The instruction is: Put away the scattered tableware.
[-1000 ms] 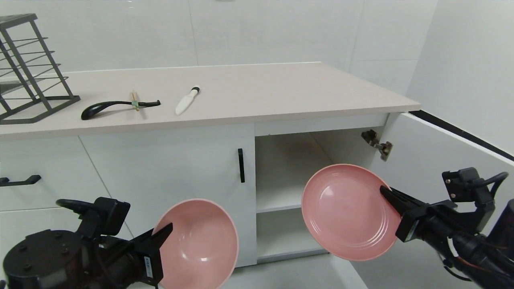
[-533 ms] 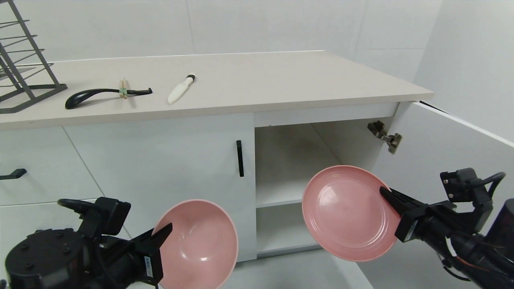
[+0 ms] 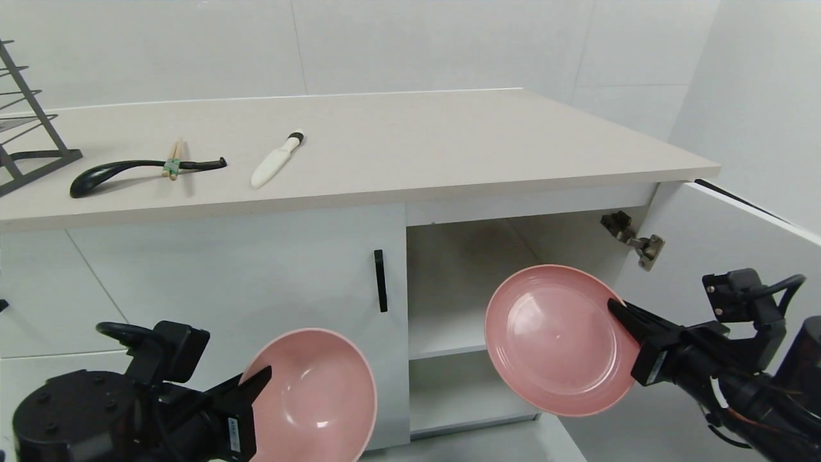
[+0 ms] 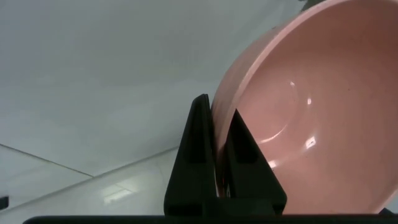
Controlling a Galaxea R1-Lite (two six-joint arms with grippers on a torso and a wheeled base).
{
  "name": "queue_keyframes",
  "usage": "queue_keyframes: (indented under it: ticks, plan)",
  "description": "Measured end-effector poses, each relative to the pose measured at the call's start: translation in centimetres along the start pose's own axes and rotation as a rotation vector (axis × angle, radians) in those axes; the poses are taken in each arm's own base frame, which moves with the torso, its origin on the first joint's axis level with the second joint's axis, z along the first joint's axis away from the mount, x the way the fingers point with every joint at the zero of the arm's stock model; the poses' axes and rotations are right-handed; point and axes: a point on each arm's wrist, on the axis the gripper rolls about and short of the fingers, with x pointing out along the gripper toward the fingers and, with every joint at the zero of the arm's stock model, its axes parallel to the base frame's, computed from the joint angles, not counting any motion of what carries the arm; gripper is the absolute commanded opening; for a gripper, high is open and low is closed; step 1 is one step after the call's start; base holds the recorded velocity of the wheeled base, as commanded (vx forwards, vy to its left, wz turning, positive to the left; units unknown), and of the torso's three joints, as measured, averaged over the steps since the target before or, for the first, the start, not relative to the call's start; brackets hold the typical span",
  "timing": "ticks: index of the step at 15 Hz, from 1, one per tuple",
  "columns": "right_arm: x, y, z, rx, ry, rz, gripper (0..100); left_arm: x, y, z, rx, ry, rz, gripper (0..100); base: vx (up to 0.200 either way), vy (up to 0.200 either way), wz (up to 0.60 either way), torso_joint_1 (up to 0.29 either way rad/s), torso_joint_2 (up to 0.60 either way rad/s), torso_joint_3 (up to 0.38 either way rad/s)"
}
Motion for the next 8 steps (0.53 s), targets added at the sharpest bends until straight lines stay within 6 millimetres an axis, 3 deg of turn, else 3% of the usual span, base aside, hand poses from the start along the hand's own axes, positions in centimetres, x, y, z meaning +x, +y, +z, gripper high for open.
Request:
queue_keyframes:
  ticks: [6, 8]
  plan:
    - [0.4, 0.0, -1.8, 0.004, 0.146, -0.012, 0, -1.2, -0.7, -0.1, 0.086, -0.002, -0.057, 0, 0.000, 0.000, 0.00, 0.000, 0.00, 0.000]
    - [0.3, 0.7, -2.0, 0.104, 0.157, 0.012, 0, -1.4, -0.7, 0.0, 0.087, -0.008, -0.065, 0, 0.000, 0.000, 0.00, 0.000, 0.00, 0.000]
